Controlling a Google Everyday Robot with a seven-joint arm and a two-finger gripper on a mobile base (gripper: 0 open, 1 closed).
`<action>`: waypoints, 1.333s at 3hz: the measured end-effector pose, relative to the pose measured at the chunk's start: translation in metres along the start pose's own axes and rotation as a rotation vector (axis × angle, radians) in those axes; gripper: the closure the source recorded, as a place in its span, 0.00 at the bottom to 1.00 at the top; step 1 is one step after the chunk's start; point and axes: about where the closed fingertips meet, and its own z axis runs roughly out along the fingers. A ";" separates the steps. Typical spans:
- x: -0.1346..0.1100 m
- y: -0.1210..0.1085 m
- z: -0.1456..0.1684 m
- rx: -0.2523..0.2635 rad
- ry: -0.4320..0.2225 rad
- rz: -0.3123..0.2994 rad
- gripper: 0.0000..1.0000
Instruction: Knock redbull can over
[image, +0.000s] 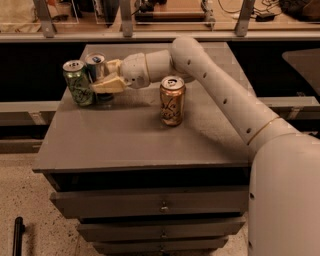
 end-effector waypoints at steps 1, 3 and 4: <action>-0.001 0.001 0.004 -0.006 -0.001 0.000 1.00; -0.019 -0.004 -0.002 0.007 0.026 -0.013 1.00; -0.040 -0.013 -0.012 0.049 0.055 -0.022 1.00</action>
Offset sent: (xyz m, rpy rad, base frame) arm -0.0012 0.0027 -0.0002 0.0002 0.0007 0.0048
